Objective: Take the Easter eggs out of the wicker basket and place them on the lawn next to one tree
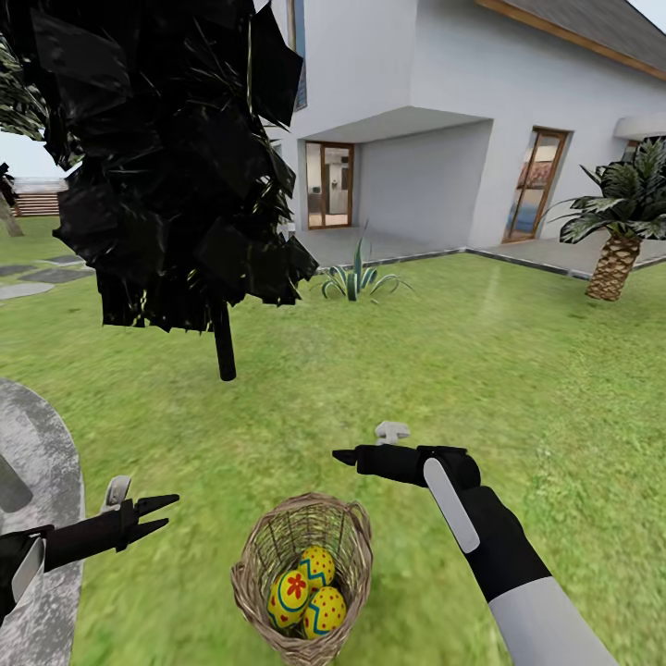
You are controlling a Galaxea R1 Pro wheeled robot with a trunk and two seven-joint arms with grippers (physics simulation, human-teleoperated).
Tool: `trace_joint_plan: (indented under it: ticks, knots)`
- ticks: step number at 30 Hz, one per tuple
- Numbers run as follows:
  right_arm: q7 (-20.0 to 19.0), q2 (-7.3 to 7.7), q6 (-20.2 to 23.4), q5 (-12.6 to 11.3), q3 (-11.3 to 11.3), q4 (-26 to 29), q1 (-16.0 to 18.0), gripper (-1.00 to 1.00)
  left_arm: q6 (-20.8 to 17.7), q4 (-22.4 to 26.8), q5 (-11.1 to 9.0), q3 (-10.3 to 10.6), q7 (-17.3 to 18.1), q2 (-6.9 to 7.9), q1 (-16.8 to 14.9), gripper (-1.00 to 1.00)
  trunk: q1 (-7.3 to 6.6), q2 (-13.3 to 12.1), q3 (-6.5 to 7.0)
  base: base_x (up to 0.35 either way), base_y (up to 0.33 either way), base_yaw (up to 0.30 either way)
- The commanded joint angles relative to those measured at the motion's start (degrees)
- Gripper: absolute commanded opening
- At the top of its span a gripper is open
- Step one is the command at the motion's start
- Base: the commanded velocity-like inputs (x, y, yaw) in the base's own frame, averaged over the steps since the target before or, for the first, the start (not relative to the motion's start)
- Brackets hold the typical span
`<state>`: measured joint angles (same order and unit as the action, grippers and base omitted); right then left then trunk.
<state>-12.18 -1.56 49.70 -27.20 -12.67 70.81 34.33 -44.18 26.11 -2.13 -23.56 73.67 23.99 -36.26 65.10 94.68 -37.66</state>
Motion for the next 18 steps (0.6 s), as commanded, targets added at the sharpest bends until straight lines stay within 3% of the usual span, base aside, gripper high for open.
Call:
trace_joint_plan:
  ticks: [1,6,18]
  knots:
    - [-0.38,-0.02,0.22,0.39,0.04,0.06,0.04,1.0,-0.56,-0.01,-0.07,-0.08,0.14,0.0,-0.04,1.0,0.0,0.03,-0.05,0.016,0.0,0.0]
    - [-0.38,-0.02,0.24,0.39,-0.14,0.09,0.04,1.0,-0.56,-0.04,-0.07,-0.1,0.15,0.0,-0.04,1.0,0.0,0.03,-0.05,0.082,-0.028,0.119]
    - [-0.29,-0.02,0.3,0.3,-0.42,0.03,0.04,1.0,-0.56,-0.05,-0.07,-0.11,0.15,0.0,-0.04,1.0,0.0,0.03,-0.05,0.056,-0.039,0.274]
